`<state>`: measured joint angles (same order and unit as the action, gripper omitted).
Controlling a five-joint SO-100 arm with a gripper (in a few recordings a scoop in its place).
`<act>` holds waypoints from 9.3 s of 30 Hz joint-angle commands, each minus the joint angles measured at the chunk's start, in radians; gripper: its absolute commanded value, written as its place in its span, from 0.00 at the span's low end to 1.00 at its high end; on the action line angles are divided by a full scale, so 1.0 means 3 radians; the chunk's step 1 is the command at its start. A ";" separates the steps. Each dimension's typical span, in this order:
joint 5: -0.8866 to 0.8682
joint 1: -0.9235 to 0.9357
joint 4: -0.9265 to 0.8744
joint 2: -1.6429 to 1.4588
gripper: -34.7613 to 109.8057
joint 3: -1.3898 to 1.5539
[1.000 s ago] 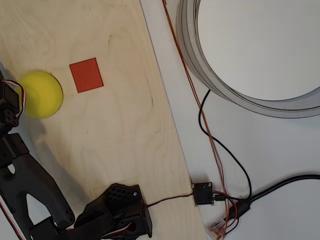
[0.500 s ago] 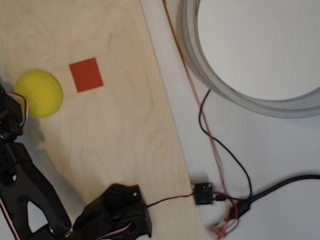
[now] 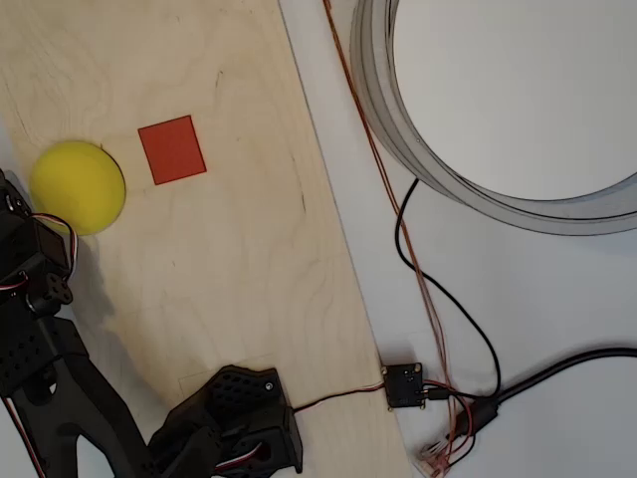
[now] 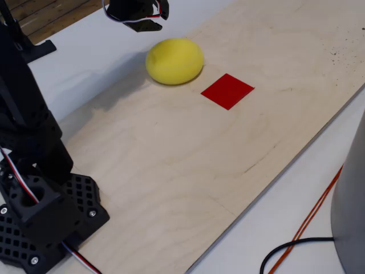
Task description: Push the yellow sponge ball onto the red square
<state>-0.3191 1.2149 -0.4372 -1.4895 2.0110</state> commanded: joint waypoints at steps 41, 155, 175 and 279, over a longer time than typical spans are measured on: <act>0.0230 0.0128 0.0752 -0.0383 0.27 0.0685; 0.0685 0.1161 0.1421 -0.0281 0.27 0.1012; 0.0598 0.1048 0.0854 -0.0726 0.27 0.0470; 0.0701 0.1309 0.1278 0.0092 0.26 -0.1028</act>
<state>-0.0798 1.6137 0.0184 -1.4220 1.7871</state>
